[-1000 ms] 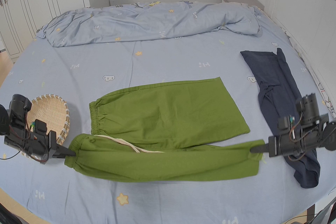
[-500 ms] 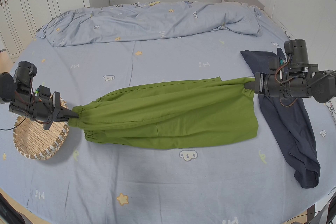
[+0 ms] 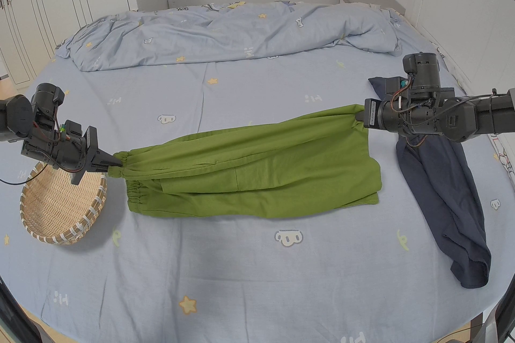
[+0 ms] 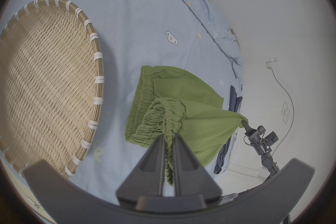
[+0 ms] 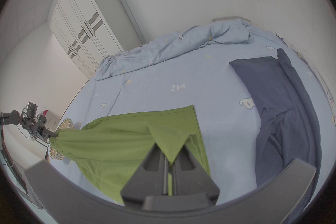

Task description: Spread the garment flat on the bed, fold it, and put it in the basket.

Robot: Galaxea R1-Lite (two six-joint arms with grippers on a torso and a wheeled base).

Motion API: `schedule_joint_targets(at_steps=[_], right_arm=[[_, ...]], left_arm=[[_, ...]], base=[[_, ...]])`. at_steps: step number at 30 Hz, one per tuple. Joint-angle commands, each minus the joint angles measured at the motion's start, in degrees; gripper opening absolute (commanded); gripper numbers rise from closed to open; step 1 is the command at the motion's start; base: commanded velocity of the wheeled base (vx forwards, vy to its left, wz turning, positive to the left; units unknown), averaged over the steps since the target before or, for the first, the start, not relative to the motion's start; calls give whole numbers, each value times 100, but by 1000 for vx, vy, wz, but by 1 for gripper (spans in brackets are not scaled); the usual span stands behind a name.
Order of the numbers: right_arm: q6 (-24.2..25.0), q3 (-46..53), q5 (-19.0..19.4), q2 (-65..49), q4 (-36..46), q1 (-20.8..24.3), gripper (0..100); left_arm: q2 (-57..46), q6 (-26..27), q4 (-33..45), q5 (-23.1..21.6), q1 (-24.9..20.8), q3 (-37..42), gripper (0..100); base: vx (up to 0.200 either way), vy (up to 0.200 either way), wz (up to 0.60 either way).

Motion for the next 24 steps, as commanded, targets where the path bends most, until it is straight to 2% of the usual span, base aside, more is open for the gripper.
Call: schedule_joint_targets(at_steps=[1,13,24], right_arm=[[10,-36,-5,220,1,1,0],[54,-62,-5,475,-16,-70,0],[63,-132,4,703,-140,-105,0]], left_arm=[[231,-8,-6,8,-5,-146,0],[837,-25,-6,17,-225,-787,0],[1074,-25,-6,166,-242,-946,0]], base=[[0,0,0],[0,0,0],[0,0,0]])
